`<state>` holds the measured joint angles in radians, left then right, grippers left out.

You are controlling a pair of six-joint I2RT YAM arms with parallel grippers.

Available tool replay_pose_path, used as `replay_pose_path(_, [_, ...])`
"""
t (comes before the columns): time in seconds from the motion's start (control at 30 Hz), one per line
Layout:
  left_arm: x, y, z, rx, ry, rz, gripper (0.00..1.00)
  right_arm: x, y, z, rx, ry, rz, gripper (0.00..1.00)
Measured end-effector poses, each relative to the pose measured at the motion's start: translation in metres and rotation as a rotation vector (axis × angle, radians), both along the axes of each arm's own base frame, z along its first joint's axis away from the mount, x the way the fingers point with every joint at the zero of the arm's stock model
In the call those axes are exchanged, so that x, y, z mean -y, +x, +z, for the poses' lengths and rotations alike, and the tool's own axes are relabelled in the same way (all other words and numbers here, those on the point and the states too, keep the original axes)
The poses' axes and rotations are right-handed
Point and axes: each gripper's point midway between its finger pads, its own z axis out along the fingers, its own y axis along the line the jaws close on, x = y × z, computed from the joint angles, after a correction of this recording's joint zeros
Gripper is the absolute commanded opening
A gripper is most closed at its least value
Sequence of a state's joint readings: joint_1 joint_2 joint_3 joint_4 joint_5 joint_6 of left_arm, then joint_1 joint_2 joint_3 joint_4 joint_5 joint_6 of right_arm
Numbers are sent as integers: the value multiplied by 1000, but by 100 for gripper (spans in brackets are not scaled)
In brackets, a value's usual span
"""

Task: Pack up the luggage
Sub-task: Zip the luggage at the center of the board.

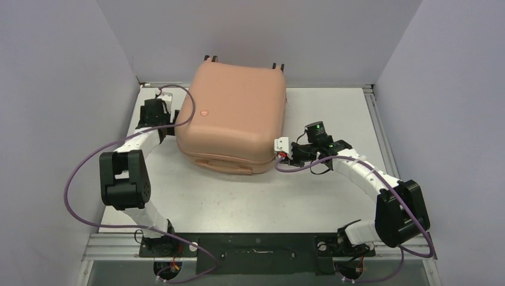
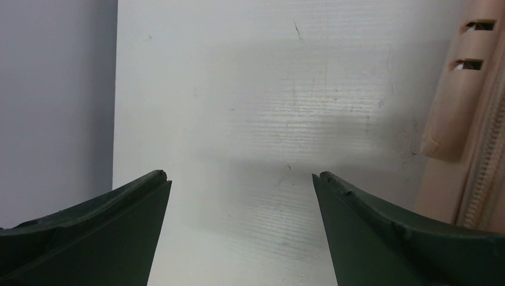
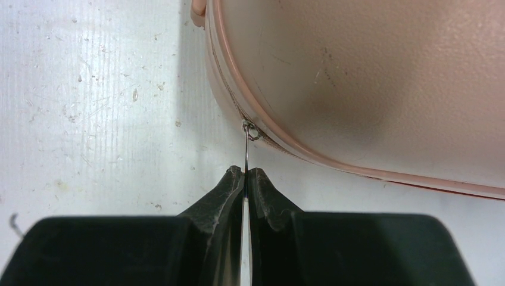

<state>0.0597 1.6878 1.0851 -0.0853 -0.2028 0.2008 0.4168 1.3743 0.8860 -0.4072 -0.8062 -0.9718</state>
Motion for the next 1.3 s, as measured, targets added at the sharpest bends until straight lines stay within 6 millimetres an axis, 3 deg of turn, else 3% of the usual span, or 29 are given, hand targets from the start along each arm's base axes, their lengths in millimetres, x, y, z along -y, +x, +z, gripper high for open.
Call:
replay_pose_path(0.23, [-1, 2, -21, -66, 20, 16, 96, 1, -1, 1, -5, 13, 10, 5])
replay_pose_path(0.53, [15, -5, -14, -74, 89, 20, 96, 6, -8, -1, 24, -41, 37, 5])
replay_pose_path(0.83, [37, -11, -13, -88, 101, 9, 96, 3, -33, -7, -7, -110, 61, 5])
replay_pose_path(1.03, [51, -16, -13, -102, 107, -7, 96, 17, -37, -9, -86, -97, -3, 5])
replay_pose_path(1.3, [80, -27, -22, -135, 32, -28, 96, 50, -19, -13, -189, -51, -179, 5])
